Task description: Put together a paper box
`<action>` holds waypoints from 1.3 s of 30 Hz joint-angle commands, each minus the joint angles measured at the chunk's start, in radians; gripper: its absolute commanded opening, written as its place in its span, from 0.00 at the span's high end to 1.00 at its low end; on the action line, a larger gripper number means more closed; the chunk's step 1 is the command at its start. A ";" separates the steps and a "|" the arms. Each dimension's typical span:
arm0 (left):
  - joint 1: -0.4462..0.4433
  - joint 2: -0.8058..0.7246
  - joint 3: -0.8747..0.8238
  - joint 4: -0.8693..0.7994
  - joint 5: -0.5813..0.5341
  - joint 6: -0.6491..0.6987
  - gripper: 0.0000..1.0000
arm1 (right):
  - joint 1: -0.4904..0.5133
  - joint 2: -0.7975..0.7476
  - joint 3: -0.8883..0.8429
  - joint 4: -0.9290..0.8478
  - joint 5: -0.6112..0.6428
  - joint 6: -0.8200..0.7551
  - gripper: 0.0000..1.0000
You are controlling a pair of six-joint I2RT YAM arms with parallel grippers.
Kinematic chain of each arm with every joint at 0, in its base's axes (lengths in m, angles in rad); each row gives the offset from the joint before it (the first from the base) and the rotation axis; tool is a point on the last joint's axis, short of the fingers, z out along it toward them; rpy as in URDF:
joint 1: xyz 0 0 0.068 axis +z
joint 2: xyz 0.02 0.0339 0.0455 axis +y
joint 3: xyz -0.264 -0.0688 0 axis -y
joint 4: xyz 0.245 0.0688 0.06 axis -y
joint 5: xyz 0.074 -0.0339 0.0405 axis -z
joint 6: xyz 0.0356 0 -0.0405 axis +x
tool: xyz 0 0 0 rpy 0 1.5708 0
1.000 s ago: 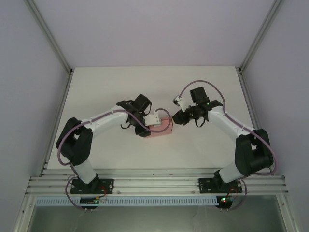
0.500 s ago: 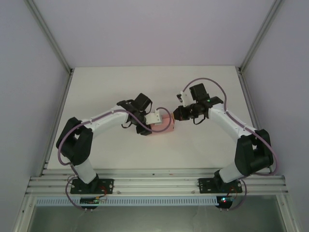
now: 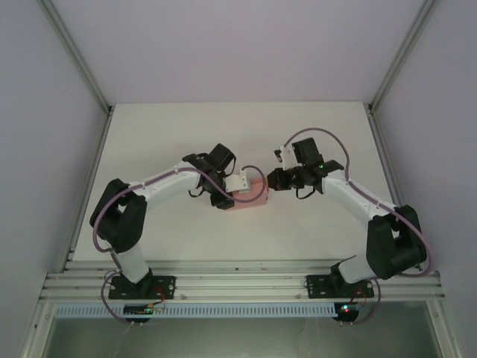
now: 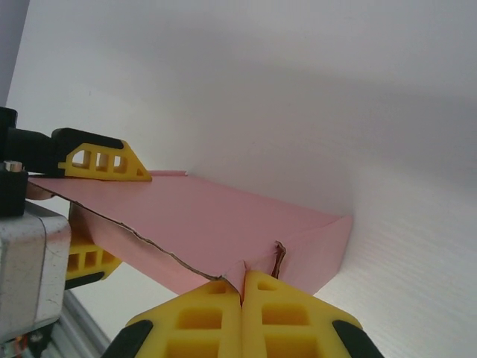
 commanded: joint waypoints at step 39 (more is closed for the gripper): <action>-0.006 -0.359 -0.088 -0.051 -0.159 -0.726 0.27 | 0.146 -0.055 -0.138 0.098 0.312 0.122 1.00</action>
